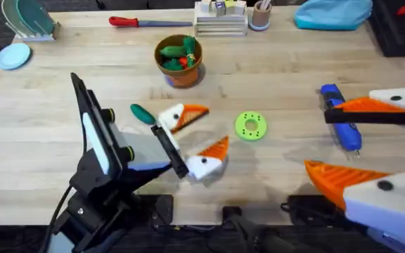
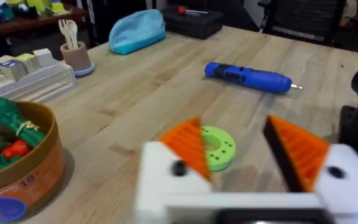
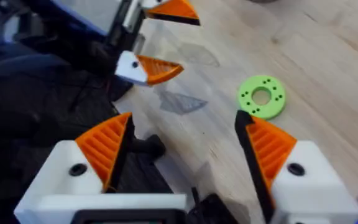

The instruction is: Pick up the gripper from the table and insert it into the empty holder that is missing its gripper. Then pick up a screw, insert it into the mounting hole, and use the screwdriver to tighten it. Finally, clean up the table by picking up the vegetable and placing it into the bucket.

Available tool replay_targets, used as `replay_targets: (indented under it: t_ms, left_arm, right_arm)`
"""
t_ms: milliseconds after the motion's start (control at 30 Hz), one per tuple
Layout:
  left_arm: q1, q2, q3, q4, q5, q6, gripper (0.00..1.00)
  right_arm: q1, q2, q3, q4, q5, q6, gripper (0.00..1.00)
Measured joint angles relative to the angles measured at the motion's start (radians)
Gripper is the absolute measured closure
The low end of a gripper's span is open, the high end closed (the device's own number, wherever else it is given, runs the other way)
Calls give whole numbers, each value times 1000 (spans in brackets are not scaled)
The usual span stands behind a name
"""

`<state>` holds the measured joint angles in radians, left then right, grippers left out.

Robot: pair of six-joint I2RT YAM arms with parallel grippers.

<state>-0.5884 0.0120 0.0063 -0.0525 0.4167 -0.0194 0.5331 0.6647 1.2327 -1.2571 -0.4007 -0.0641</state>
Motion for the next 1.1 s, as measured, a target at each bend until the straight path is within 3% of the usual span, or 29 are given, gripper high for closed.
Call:
replay_targets:
  t_ms: [100,167,400,733,900,933,1100]
  left_arm:
    - [0,0,0,0,2,2,727]
    - [0,0,0,0,2,8,967]
    - [0,0,0,0,3,5,990]
    - [0,0,0,0,3,5,991]
    - [0,0,0,0,3,5,991]
    - [0,0,0,0,3,5,991]
    - [0,0,0,0,3,5,991]
  right_arm:
    - [0,0,0,-1,-28,-13,9]
    - [0,0,0,-1,-38,-17,7]
    - [0,0,0,-1,-42,-21,8]
    - [0,0,0,64,92,-26,8]
    - [-5,5,-10,21,328,-12,8]
    - [-32,56,-52,90,554,-3,7]
    - [-107,193,-64,188,676,-11,10]
